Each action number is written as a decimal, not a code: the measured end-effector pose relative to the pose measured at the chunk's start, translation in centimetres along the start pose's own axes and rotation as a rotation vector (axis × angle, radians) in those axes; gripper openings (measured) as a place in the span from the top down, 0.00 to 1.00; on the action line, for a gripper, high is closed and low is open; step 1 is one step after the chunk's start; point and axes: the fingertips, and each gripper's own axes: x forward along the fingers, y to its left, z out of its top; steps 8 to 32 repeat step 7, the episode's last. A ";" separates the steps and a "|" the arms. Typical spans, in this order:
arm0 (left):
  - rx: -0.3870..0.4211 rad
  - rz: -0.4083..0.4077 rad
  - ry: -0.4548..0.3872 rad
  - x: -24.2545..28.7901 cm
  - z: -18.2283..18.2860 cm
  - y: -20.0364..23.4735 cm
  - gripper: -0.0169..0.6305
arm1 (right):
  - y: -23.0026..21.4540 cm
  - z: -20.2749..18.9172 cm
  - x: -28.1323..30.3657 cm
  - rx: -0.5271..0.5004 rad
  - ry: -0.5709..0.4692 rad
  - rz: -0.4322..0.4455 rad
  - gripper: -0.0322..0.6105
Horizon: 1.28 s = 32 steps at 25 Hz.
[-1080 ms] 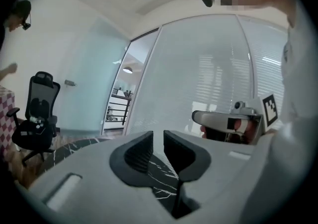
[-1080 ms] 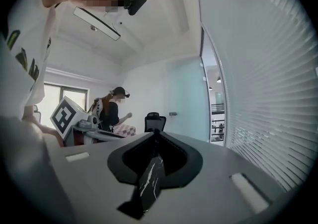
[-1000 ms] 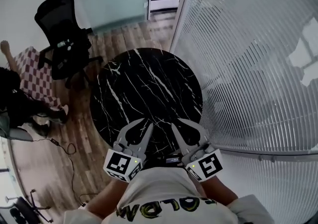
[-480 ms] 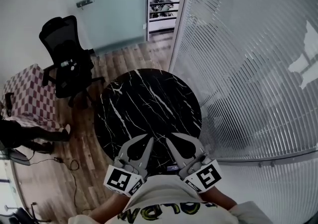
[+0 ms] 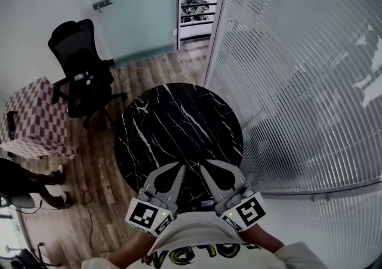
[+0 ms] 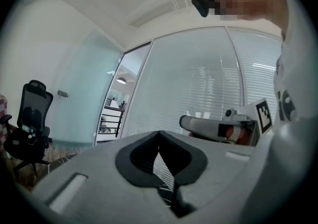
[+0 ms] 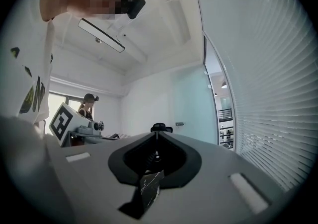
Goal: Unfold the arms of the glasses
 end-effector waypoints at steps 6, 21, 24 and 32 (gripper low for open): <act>-0.008 -0.001 -0.003 -0.2 0.1 0.3 0.97 | 0.3 0.0 0.4 -0.008 -0.003 0.008 0.93; -0.009 -0.001 -0.004 -0.2 0.1 0.3 0.97 | 0.3 0.0 0.5 -0.009 -0.004 0.010 0.93; -0.009 -0.001 -0.004 -0.2 0.1 0.3 0.97 | 0.3 0.0 0.5 -0.009 -0.004 0.010 0.93; -0.009 -0.001 -0.004 -0.2 0.1 0.3 0.97 | 0.3 0.0 0.5 -0.009 -0.004 0.010 0.93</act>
